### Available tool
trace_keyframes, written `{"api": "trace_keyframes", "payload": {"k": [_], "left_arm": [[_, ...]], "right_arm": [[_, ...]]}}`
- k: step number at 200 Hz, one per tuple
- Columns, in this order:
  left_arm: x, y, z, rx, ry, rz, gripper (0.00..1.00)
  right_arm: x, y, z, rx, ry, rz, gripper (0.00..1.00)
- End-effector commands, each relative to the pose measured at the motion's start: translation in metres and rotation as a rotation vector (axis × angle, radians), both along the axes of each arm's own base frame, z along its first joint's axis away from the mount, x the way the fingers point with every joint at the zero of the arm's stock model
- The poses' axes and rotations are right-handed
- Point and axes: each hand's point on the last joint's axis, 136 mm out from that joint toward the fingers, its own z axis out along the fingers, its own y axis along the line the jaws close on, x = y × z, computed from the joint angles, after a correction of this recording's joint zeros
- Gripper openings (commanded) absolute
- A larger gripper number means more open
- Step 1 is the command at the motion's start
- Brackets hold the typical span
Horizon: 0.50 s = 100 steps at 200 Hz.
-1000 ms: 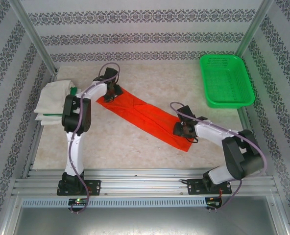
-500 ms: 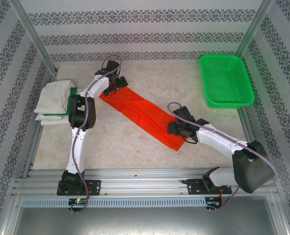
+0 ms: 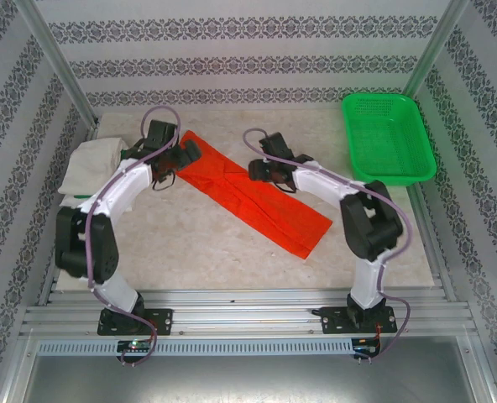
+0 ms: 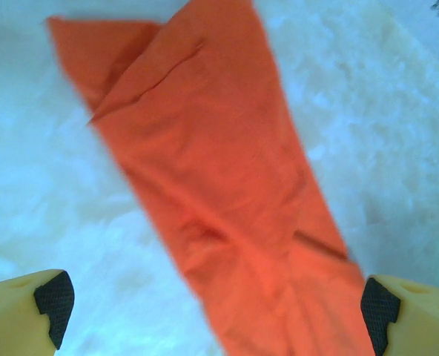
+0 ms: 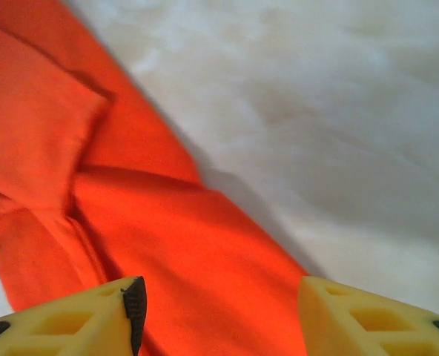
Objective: Fold and stack the t-shirts
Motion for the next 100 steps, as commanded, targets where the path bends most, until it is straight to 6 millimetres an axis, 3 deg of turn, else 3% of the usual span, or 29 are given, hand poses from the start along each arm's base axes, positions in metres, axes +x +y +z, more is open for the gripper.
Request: {"api": "trace_keyframes", "payload": {"k": [1, 26, 49, 78, 100], "left_arm": [[-0.029, 0.024, -0.009, 0.080, -0.008, 0.058, 1.00], [-0.071, 0.046, -0.013, 0.162, 0.023, 0.075, 1.00], [-0.092, 0.048, -0.014, 0.173, 0.010, 0.041, 1.00], [-0.104, 0.055, -0.014, 0.204, 0.005, 0.044, 1.00], [-0.101, 0.050, -0.016, 0.176, -0.007, 0.034, 1.00]], "right_arm": [[0.005, 0.053, -0.005, 0.055, 0.022, 0.115, 0.56], [0.013, 0.097, -0.020, 0.117, 0.055, 0.156, 0.55], [0.022, 0.119, -0.037, 0.187, 0.108, 0.147, 0.55], [0.038, 0.122, -0.052, 0.198, 0.136, 0.103, 0.54], [0.054, 0.108, -0.062, 0.162, 0.162, 0.040, 0.54]]}}
